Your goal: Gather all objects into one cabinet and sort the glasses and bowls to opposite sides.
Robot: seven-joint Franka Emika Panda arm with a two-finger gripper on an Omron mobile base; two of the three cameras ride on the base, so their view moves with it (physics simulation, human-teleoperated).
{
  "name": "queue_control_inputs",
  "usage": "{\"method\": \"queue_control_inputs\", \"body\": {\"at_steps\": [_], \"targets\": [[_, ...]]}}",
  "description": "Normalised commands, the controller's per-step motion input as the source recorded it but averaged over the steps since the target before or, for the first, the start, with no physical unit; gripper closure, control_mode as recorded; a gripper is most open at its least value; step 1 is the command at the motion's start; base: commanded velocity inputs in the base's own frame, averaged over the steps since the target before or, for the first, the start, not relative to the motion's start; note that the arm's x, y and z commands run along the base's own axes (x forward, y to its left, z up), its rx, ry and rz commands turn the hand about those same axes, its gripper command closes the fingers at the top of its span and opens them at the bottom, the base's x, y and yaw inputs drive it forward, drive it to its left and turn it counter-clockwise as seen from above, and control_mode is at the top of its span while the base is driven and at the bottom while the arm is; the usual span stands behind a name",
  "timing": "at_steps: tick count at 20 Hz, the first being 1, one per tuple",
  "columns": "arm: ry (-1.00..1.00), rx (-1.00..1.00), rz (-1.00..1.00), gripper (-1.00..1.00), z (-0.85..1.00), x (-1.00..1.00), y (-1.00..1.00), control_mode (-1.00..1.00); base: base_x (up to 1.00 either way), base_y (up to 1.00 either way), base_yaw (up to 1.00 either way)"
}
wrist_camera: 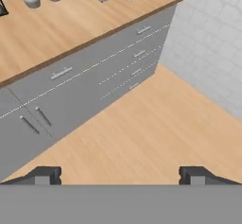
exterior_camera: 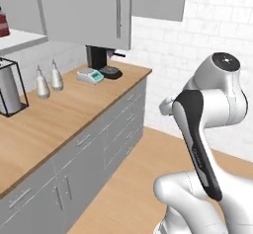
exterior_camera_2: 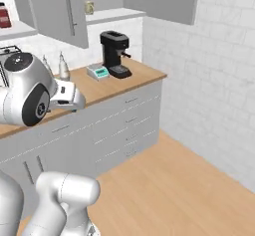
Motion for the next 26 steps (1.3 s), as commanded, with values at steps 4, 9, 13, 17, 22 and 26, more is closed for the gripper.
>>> {"method": "queue_control_inputs", "body": {"at_steps": [4, 9, 13, 17, 22, 26], "targets": [[0.0, 0.0, 0.0, -1.0, 0.0, 0.0, 0.0, 1.0, 0.7, -1.0, -0.08], [0.0, 0.0, 0.0, -1.0, 0.0, 0.0, 0.0, 1.0, 1.0, -0.97, 0.17], [0.0, 0.0, 0.0, -1.0, 0.0, 0.0, 0.0, 1.0, 1.0, -0.69, 0.38], [0.0, 0.0, 0.0, -1.0, 0.0, 0.0, 0.0, 1.0, 1.0, -0.32, 0.62], [0.0, 0.0, 0.0, -1.0, 0.0, 0.0, 0.0, 1.0, 1.0, -0.27, 0.58], [0.0, 0.0, 0.0, -1.0, 0.0, 0.0, 0.0, 1.0, 0.73, -0.33, 0.53]]}}
